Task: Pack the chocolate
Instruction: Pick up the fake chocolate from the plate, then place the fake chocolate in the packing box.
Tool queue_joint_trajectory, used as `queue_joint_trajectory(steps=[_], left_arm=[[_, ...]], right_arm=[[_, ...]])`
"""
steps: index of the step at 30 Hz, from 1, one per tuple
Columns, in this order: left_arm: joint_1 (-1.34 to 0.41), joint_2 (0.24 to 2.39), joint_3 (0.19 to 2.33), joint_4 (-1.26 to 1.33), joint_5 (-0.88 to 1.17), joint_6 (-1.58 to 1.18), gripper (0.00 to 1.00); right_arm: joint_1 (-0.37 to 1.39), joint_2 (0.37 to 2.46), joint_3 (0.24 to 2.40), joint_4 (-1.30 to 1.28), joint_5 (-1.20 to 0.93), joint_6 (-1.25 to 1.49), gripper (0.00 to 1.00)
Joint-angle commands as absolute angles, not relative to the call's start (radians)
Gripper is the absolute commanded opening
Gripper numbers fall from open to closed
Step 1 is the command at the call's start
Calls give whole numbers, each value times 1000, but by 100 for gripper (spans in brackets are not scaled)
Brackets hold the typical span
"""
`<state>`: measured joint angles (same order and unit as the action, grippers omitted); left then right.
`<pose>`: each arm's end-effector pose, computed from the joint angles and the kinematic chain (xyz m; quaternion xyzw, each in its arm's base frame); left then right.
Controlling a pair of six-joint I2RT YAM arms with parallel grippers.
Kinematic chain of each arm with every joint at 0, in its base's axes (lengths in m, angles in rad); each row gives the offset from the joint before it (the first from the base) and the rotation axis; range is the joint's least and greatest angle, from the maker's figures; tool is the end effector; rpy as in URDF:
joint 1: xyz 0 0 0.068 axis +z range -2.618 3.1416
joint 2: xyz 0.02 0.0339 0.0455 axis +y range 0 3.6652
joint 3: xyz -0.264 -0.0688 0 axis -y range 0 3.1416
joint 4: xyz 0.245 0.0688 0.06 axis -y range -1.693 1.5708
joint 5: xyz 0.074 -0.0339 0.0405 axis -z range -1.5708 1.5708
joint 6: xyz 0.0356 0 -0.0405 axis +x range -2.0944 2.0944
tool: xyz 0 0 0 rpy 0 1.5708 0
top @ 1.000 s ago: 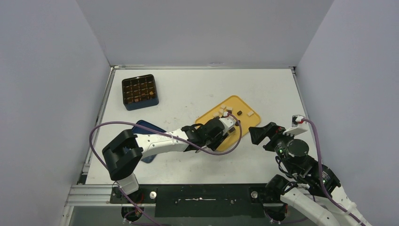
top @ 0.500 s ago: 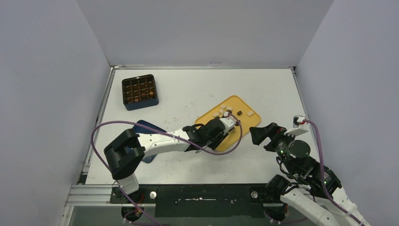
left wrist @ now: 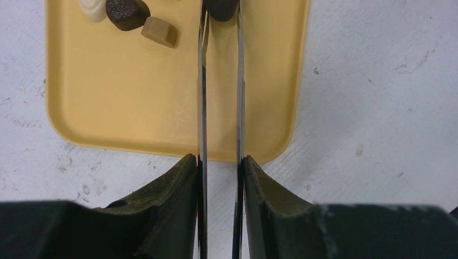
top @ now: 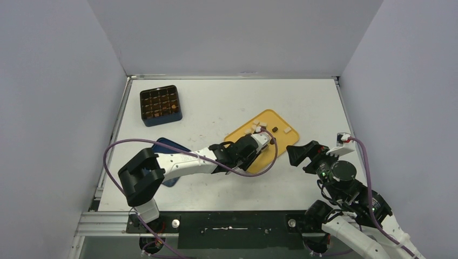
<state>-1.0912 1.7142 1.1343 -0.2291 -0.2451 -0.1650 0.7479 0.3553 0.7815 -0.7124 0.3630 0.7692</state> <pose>0.1786 -0.3247 0.2122 0.3709 0.8446 -0.1250 0.3652 0.0626 0.0408 0.3310 0.1165 0.7864 0.3004 0.5271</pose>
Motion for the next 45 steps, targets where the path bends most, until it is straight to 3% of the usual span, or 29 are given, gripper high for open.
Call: queue_joint_trajectory(steps=[1, 15, 35, 45], left_arm=[[-1089, 1638, 1203, -223, -276, -199, 26], [-979, 1546, 1313, -404, -342, -246, 25], [-279, 1456, 1427, -648, -272, -258, 26], [-101, 1509, 1403, -625, -276, -268, 26]], right_arm=[[756, 352, 775, -680, 371, 770, 100], [756, 373, 730, -629, 336, 781, 100], [756, 395, 699, -581, 295, 780, 100], [756, 394, 703, -584, 290, 777, 100]])
